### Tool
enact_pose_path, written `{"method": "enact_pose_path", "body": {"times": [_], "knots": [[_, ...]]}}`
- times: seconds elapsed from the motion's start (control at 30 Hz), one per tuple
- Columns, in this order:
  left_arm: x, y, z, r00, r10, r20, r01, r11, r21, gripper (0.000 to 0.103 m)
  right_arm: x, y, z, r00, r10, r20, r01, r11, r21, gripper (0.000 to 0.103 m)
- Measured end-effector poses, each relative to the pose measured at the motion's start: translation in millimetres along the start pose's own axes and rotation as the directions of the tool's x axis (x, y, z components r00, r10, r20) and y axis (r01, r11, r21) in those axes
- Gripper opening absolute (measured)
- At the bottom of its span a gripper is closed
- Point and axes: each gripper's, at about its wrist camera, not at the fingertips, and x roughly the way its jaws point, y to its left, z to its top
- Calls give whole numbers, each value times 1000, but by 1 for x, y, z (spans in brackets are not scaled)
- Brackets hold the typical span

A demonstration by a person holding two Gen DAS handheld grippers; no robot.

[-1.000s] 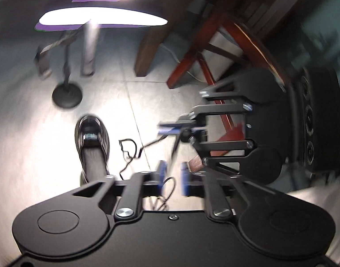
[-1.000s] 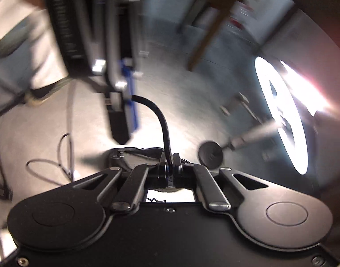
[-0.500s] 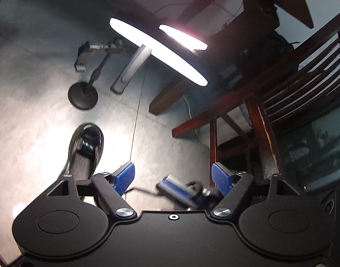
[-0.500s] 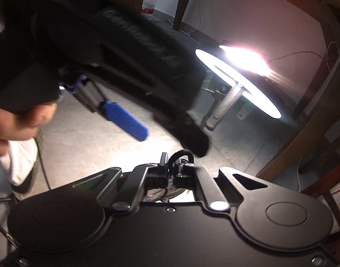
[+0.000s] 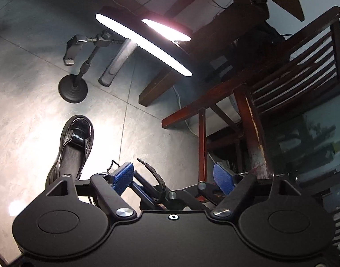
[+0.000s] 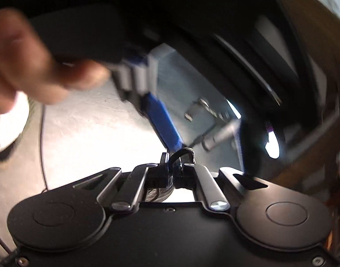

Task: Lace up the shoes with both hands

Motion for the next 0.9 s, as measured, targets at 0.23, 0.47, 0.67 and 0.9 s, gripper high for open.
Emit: {"method": "enact_pose_path", "body": {"times": [0.23,0.47,0.67,0.9], "knots": [[0,4,-2,1000,-11,-19,11,1000,5,77,-7,18,-12,998,-53,29,57,981,-184,3],[3,18,3,999,25,-20,-25,999,-20,10,-12,13,-30,993,-116,31,120,959,-257,3],[-7,13,1,997,38,63,-38,999,-8,4,-17,9,-35,990,-132,43,139,954,-264,3],[-19,14,6,990,24,139,-20,999,-34,4,-20,0,-34,994,-107,30,111,976,-190,3]]}}
